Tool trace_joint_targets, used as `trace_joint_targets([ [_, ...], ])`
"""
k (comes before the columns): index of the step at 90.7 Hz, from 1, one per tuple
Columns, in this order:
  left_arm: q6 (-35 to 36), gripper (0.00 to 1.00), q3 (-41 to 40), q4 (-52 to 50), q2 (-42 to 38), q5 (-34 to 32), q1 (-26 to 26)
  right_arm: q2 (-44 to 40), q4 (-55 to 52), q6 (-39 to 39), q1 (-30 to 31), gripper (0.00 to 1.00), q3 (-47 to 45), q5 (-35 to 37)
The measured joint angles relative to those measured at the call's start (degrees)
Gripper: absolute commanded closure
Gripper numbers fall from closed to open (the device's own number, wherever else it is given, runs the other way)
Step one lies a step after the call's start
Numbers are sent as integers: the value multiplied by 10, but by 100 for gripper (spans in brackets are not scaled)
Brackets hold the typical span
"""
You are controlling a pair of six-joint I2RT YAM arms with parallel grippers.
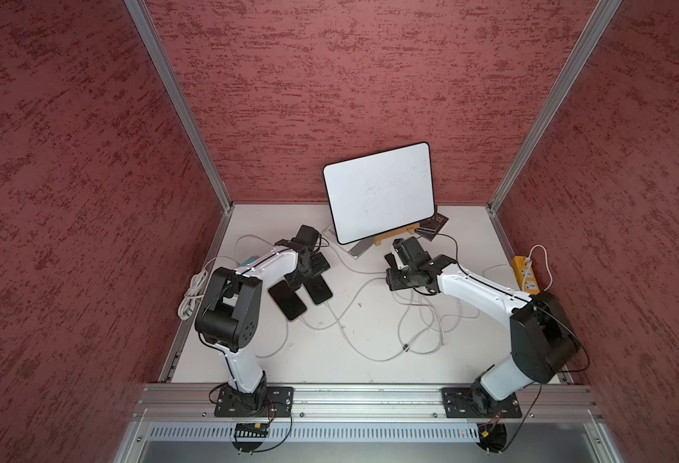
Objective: Plug the charging cable into the phone
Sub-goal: Place the phone at the center of the board, then pick up the phone at the center of the board.
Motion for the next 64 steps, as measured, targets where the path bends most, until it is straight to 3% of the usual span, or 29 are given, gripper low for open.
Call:
trace_joint_targets([
  [11, 4, 0, 3, -12, -13, -24, -1, 24, -23, -3, -24, 34, 30, 4],
  [27, 20, 0, -19, 2, -71, -23, -2, 84, -37, -33, -49, 2, 111, 3],
  [47, 31, 0, -65, 27, -107, -7, -2, 199, -44, -67, -89, 1, 220, -10],
  [64, 38, 0, -81, 34, -107, -1, -2, 273, -59, -86, -103, 1, 261, -16],
])
